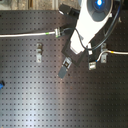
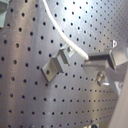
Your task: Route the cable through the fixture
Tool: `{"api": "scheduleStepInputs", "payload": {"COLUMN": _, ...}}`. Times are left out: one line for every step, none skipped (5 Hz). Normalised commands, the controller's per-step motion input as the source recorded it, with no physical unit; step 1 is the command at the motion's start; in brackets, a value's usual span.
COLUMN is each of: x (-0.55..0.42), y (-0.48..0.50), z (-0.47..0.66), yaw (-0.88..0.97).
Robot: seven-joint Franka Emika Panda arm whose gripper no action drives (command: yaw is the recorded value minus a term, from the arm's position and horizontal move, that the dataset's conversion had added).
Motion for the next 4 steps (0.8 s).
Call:
{"api": "scheduleStepInputs", "payload": {"x": -0.178, "y": -0.233, "z": 0.44, "yaw": 0.11}}
{"api": "scheduleStepInputs", "payload": {"x": -0.367, "y": -0.168, "z": 0.32, "yaw": 0.31}}
{"api": "scheduleStepInputs", "payload": {"x": -0.324, "y": 0.098, "z": 0.16, "yaw": 0.53}}
{"api": "scheduleStepInputs", "payload": {"x": -0.085, "y": 0.289, "z": 0.05, "yaw": 0.41}}
